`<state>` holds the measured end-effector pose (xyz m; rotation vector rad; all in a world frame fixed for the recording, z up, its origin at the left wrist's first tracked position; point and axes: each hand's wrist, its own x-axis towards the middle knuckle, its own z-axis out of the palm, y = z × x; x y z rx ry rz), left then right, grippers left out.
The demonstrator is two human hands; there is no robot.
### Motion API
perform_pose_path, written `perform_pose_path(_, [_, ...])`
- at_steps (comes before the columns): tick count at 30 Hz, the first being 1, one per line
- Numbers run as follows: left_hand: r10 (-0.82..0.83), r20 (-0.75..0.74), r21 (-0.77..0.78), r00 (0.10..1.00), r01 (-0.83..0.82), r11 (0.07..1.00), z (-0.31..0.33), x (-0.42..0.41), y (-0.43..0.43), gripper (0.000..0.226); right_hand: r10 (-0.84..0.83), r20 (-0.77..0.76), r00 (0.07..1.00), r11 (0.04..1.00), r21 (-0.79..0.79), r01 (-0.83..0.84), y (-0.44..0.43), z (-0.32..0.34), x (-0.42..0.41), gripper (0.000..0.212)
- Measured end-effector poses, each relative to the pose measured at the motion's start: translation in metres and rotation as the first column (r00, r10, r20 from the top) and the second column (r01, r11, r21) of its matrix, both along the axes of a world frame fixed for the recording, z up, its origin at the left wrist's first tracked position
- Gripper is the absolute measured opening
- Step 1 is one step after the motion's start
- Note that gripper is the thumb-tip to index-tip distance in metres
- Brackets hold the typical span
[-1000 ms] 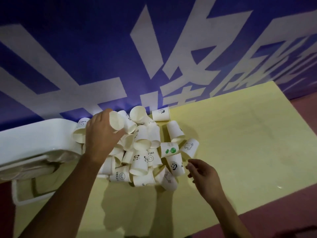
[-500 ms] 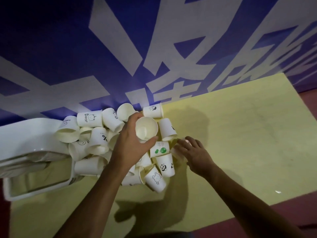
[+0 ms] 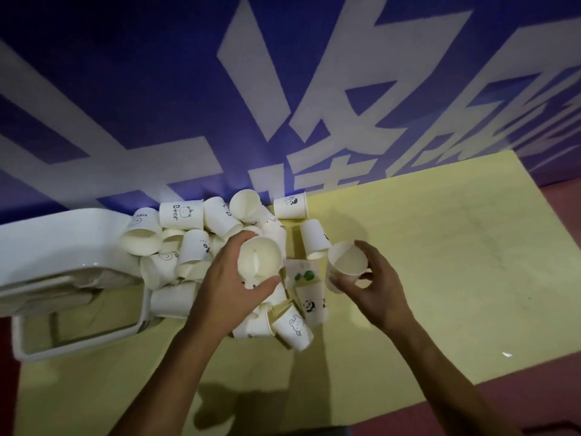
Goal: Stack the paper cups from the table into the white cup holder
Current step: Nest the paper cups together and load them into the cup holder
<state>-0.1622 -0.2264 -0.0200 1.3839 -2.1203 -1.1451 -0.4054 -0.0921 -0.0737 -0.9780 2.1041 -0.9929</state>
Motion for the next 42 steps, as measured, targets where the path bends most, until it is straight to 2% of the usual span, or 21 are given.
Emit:
perform_pose_path(5, [0.007,-0.079,0.001,0.997,-0.007,1.000,0.008,0.081,0.007,0.076,0.099,0.037,0.994,0.989,-0.110,-0.094,-0.017,0.035,0.087,0.076])
perform_pose_path(12, [0.091,-0.080,-0.029,0.993,-0.093,0.995,0.015,0.247,0.001,0.076,0.205,0.011,0.979,0.964,-0.178,-0.200,-0.045,0.050,0.249,0.071])
perform_pose_path(19, [0.237,-0.050,-0.051,0.970,-0.240,0.969,-0.013,0.386,-0.027,0.080,0.291,0.035,0.956,0.937,-0.214,-0.277,-0.084,0.054,0.400,0.063])
perform_pose_path(24, [0.323,-0.019,-0.036,0.946,-0.324,0.946,-0.032,0.409,-0.052,0.074,0.229,0.046,0.972,0.960,-0.175,-0.218,-0.096,0.042,0.437,0.070])
perform_pose_path(29, [0.304,0.145,-0.003,0.942,-0.307,0.952,-0.065,0.408,-0.070,0.078,0.145,0.088,0.985,0.984,-0.116,-0.135,-0.110,0.030,0.443,0.074])
perform_pose_path(34, [0.273,0.274,0.092,0.922,-0.307,0.947,-0.089,0.409,-0.083,0.078,0.182,0.080,0.980,0.978,-0.113,-0.173,-0.132,0.016,0.455,0.072])
perform_pose_path(37, [0.246,0.322,0.092,0.914,-0.289,0.953,-0.097,0.410,-0.089,0.073,0.240,0.061,0.969,0.966,-0.116,-0.232,-0.144,0.009,0.465,0.068])
perform_pose_path(42, [0.221,0.307,0.112,0.926,-0.265,0.958,-0.100,0.413,-0.093,0.074,0.332,0.007,0.943,0.934,-0.140,-0.328,-0.160,0.010,0.482,0.067])
